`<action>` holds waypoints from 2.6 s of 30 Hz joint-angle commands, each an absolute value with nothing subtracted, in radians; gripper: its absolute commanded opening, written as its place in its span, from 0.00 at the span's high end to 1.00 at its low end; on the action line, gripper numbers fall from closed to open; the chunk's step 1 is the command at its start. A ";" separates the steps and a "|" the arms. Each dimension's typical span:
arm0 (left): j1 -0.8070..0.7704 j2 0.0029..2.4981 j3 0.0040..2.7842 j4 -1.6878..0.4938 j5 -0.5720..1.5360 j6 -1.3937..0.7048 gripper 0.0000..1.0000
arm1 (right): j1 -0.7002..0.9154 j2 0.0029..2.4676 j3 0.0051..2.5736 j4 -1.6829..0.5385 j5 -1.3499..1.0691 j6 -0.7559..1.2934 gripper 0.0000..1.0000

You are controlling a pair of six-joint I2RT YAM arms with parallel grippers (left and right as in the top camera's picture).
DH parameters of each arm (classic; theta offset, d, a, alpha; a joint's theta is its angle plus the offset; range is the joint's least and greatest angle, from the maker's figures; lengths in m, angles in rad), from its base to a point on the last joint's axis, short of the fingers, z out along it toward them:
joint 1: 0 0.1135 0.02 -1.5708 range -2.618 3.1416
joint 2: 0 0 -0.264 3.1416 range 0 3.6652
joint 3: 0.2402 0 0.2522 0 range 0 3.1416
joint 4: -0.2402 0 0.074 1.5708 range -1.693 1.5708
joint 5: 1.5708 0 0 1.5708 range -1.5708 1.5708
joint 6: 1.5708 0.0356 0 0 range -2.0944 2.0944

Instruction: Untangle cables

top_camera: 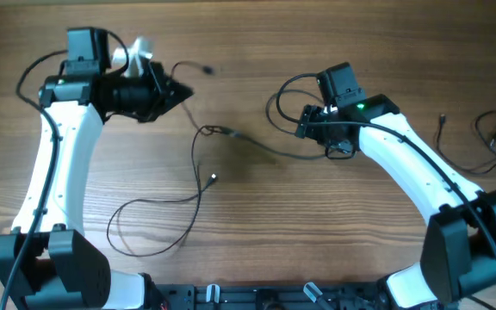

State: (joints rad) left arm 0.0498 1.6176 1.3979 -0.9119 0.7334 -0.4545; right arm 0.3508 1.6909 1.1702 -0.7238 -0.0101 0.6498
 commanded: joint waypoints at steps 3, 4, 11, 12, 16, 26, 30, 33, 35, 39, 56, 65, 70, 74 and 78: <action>0.052 1.612 1.402 -0.996 0.269 -0.457 0.96 | 0.352 1.797 1.157 -0.722 0.125 0.631 0.25; 0.052 1.612 1.402 -1.006 0.238 -0.457 0.96 | 0.352 1.809 1.157 -0.718 0.124 0.632 0.25; 0.052 1.612 1.400 -1.019 0.188 -0.456 0.96 | 0.343 1.880 1.157 -0.697 0.124 0.667 0.27; 0.052 1.612 1.398 -1.019 0.188 -0.456 0.96 | 0.339 1.884 1.157 -0.698 0.124 0.684 0.27; 0.052 1.612 1.380 -1.018 0.188 -0.456 0.96 | 0.326 1.889 1.157 -0.704 0.124 0.748 0.27; 0.052 1.612 1.359 -1.024 0.189 -0.456 0.96 | 0.263 1.890 1.157 -0.635 0.094 0.636 0.27; 0.051 1.612 1.359 -1.026 0.189 -0.456 0.96 | 0.153 1.890 1.157 -0.537 -0.133 0.411 0.27; 0.049 1.612 1.359 -1.026 0.189 -0.456 0.96 | 0.104 1.890 1.157 -0.517 -0.155 0.322 0.27; 0.048 1.612 1.359 -1.026 0.189 -0.457 0.96 | 0.082 1.890 1.157 -0.508 -0.155 0.231 0.27; 0.048 1.612 1.359 -1.027 0.189 -0.457 0.96 | 0.075 1.893 1.157 -0.492 -0.155 0.059 0.26; 0.048 1.612 1.359 -1.037 0.189 -0.457 0.96 | 0.081 1.893 1.156 -0.472 -0.113 -0.023 0.31; 0.048 1.612 1.359 -1.037 0.189 -0.457 0.96 | 0.081 1.893 1.131 -0.454 -0.113 -0.016 0.30; 0.048 1.612 1.359 -1.037 0.189 -0.457 0.96 | 0.081 1.895 1.093 -0.419 -0.113 -0.015 0.31; 0.048 1.612 1.359 -1.037 0.189 -0.457 0.96 | 0.081 1.895 1.087 -0.413 -0.113 -0.015 0.34; 0.048 1.612 1.359 -1.037 0.189 -0.457 0.96 | 0.081 1.895 1.087 -0.406 -0.113 0.006 0.39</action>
State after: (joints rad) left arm 0.0479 1.6176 1.3670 -1.0367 0.2054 -0.4541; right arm 0.0742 1.8675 1.0992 -0.4137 -0.1268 -0.0048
